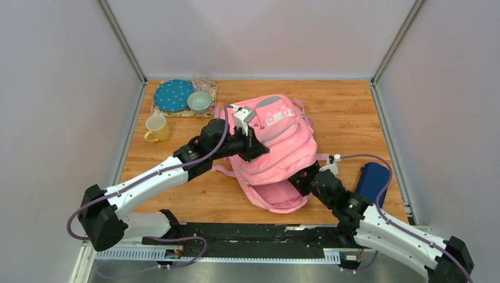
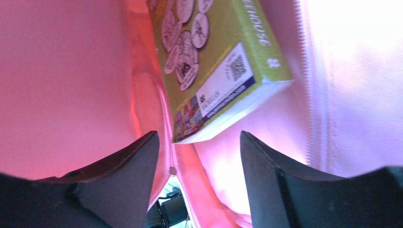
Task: Pack the student bag
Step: Place the book in the student bag.
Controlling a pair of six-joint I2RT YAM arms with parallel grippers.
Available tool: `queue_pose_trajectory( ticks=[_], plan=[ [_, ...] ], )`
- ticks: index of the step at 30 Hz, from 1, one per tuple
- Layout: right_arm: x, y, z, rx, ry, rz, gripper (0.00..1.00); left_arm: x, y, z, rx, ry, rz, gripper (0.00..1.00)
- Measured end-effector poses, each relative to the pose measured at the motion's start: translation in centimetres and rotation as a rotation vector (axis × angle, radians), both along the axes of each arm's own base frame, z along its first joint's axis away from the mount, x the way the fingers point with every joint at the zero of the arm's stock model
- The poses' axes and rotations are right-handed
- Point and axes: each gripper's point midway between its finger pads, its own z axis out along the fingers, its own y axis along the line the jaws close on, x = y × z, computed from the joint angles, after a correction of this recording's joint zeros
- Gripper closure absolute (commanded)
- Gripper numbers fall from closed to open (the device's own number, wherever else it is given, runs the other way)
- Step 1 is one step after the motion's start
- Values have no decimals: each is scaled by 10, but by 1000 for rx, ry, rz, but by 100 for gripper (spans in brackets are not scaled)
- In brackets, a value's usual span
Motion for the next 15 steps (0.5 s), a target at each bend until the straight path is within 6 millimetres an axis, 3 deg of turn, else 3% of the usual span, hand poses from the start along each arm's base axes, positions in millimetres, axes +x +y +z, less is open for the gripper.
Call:
queue_pose_trajectory(
  ticks=[9, 15],
  plan=[
    [-2, -4, -31, -76, 58, -7, 43, -1, 0, 0, -11, 14, -7, 100],
    [10, 3, -39, -131, 70, -15, 67, -1, 0, 2, -19, 17, -13, 100]
  ],
)
